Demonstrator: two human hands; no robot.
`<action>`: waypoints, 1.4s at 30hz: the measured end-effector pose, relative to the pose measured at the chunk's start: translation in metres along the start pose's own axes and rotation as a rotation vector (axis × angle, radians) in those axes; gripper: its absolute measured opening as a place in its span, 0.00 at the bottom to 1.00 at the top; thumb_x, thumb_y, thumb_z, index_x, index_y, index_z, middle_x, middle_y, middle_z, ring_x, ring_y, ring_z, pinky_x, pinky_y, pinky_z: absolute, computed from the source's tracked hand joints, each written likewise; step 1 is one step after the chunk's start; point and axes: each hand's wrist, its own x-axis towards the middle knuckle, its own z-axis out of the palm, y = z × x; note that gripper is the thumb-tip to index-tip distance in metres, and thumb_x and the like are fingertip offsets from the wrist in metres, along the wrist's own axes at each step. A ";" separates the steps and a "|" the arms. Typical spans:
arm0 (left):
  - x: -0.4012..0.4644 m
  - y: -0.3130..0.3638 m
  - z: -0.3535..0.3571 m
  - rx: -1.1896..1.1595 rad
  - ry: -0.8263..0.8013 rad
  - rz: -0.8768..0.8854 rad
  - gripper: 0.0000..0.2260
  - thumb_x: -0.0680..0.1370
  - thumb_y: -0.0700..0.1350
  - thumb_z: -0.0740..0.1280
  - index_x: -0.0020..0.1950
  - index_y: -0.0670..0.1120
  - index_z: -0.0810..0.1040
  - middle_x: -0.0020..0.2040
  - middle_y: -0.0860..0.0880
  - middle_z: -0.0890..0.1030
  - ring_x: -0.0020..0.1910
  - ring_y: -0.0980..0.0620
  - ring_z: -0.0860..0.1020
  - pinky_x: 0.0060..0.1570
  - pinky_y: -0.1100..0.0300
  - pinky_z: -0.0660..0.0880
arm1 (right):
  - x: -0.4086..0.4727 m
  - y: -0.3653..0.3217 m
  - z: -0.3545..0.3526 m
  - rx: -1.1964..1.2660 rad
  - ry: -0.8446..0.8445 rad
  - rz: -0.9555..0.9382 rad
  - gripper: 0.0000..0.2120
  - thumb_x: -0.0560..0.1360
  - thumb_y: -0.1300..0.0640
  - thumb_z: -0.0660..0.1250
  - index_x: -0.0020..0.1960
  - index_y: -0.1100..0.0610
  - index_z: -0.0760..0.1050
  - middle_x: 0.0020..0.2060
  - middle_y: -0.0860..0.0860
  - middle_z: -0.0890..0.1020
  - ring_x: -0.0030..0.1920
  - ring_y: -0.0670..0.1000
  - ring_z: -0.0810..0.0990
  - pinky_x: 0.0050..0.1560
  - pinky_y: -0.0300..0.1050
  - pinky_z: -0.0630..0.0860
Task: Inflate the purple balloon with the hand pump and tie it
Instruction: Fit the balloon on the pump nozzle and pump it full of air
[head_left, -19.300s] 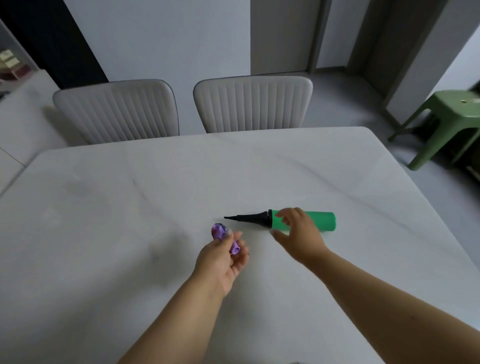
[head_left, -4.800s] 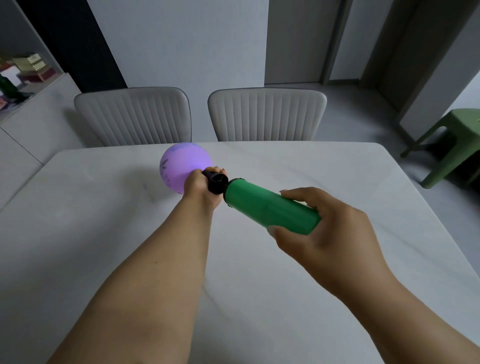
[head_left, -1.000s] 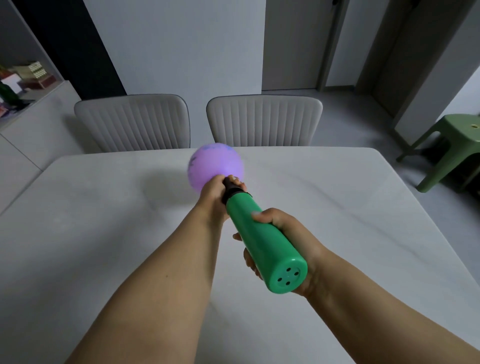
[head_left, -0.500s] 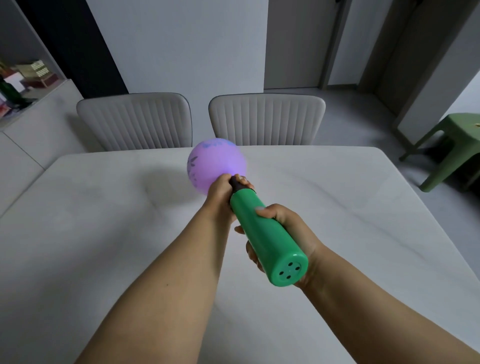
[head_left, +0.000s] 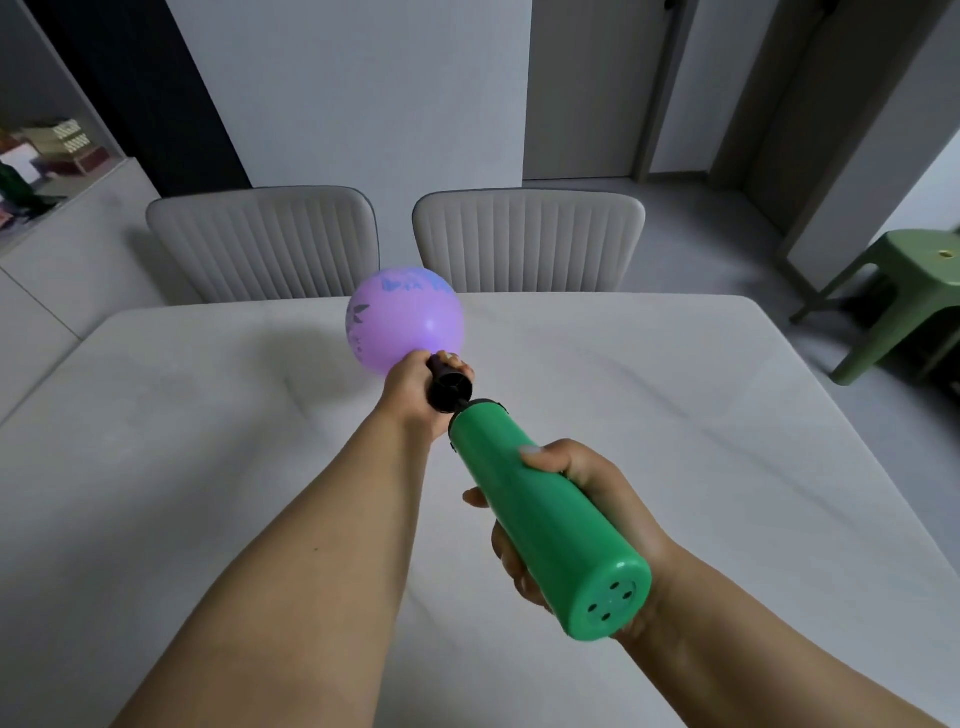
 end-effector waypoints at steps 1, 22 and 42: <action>-0.002 -0.003 0.004 0.004 -0.003 -0.009 0.15 0.77 0.36 0.45 0.34 0.44 0.63 0.24 0.49 0.69 0.21 0.54 0.69 0.22 0.72 0.68 | 0.002 -0.003 0.001 0.006 0.010 -0.011 0.25 0.63 0.48 0.64 0.53 0.64 0.74 0.23 0.55 0.79 0.20 0.52 0.77 0.21 0.36 0.73; -0.016 -0.012 0.006 0.035 -0.005 -0.021 0.14 0.77 0.36 0.48 0.34 0.44 0.66 0.22 0.48 0.69 0.22 0.53 0.68 0.24 0.70 0.70 | -0.013 0.003 0.000 -0.010 0.004 -0.026 0.24 0.63 0.48 0.64 0.51 0.65 0.75 0.23 0.57 0.78 0.20 0.52 0.77 0.21 0.36 0.73; -0.015 -0.005 0.002 0.024 0.039 -0.007 0.14 0.78 0.37 0.48 0.34 0.45 0.64 0.28 0.49 0.67 0.29 0.52 0.65 0.25 0.69 0.70 | -0.006 -0.003 0.000 -0.041 -0.018 0.015 0.25 0.64 0.47 0.64 0.52 0.65 0.75 0.22 0.58 0.77 0.18 0.52 0.77 0.19 0.36 0.73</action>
